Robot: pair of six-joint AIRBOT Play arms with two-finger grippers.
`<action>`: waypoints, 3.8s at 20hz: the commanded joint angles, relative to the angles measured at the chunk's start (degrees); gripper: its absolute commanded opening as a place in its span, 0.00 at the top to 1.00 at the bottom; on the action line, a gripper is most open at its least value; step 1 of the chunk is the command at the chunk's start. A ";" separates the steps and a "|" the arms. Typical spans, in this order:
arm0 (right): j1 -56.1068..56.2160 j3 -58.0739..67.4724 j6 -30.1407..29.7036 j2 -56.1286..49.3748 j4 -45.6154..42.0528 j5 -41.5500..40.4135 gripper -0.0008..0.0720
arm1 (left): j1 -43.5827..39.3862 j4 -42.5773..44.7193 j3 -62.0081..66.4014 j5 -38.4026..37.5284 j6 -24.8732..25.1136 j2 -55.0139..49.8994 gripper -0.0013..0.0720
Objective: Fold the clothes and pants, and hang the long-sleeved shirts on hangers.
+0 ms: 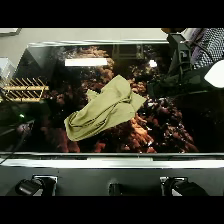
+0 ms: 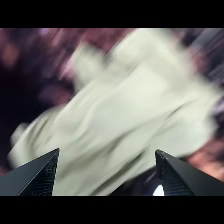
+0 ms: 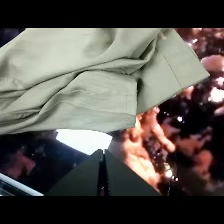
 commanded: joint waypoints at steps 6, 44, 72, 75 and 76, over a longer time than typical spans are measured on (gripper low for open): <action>0.07 0.04 -0.04 -0.04 0.74 1.92 0.89 | 9.40 -22.91 -30.14 18.25 9.38 -5.09 0.10; -14.95 0.00 5.79 -45.51 29.40 -18.93 0.24 | 9.35 -37.70 -27.85 21.81 20.57 -19.78 0.96; -14.34 6.75 15.26 32.61 -10.03 -23.39 0.95 | 9.35 -26.97 31.06 18.51 23.54 6.10 0.96; -14.34 6.73 19.74 33.81 -9.97 -22.88 0.95 | 9.35 -20.46 31.06 18.51 16.92 7.41 0.96; -14.34 6.73 22.34 32.81 -9.60 -21.22 0.95 | 9.35 -19.02 31.04 18.45 16.17 6.69 0.96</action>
